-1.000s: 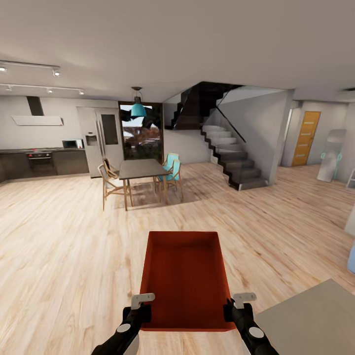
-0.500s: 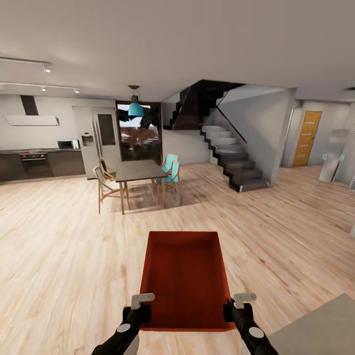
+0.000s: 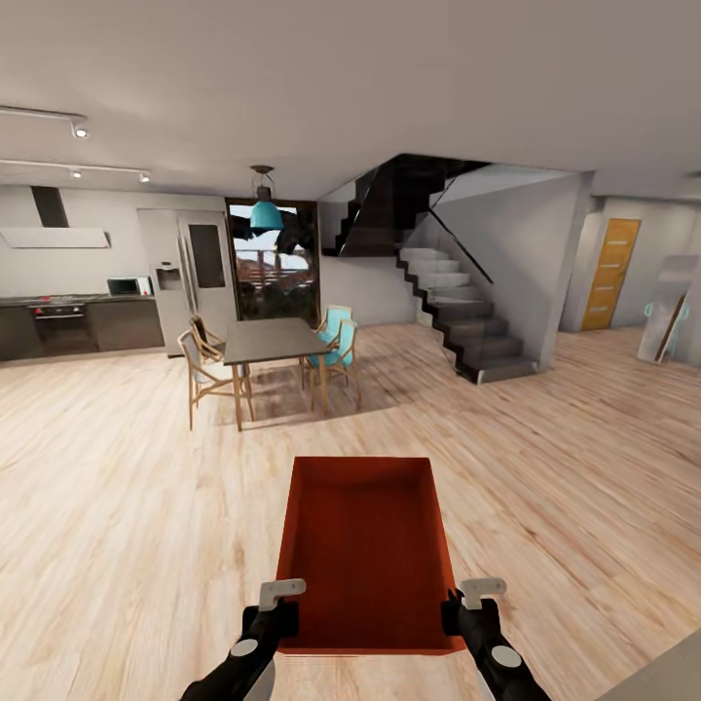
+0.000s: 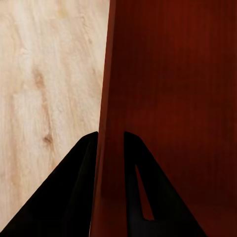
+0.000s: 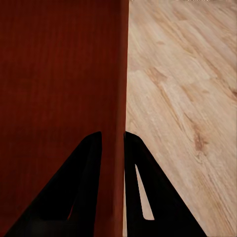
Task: Move the two storage containers from the living room to the garage. In the garage, place one container on the floor and stack the other container on top of it (either order is fine).
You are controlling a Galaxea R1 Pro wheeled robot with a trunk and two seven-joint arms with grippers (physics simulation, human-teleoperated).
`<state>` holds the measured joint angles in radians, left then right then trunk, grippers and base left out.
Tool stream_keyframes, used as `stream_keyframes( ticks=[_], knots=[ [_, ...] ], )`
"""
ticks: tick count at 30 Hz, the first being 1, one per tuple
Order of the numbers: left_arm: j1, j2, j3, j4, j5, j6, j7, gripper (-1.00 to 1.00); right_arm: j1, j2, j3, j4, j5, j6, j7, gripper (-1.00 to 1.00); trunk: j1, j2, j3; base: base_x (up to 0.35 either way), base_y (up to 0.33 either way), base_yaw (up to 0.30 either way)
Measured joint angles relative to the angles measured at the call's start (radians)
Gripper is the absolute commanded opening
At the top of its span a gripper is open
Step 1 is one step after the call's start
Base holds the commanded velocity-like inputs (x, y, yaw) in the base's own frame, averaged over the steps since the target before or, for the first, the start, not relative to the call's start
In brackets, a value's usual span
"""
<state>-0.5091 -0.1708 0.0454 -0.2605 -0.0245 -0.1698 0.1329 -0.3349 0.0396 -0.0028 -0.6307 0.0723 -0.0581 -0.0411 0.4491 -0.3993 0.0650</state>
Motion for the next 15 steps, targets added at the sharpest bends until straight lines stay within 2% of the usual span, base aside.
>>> stream_keyframes(
  ticks=[15],
  knots=[
    [0.000, -0.002, -0.001, 0.000, 0.001, -0.001, 0.003, -1.00, 0.000, 0.000, -0.002, 0.000, 0.001, 0.000, 0.000, -1.00, 0.000, 0.000, 0.000, 0.326, 0.079, -0.009]
  ],
)
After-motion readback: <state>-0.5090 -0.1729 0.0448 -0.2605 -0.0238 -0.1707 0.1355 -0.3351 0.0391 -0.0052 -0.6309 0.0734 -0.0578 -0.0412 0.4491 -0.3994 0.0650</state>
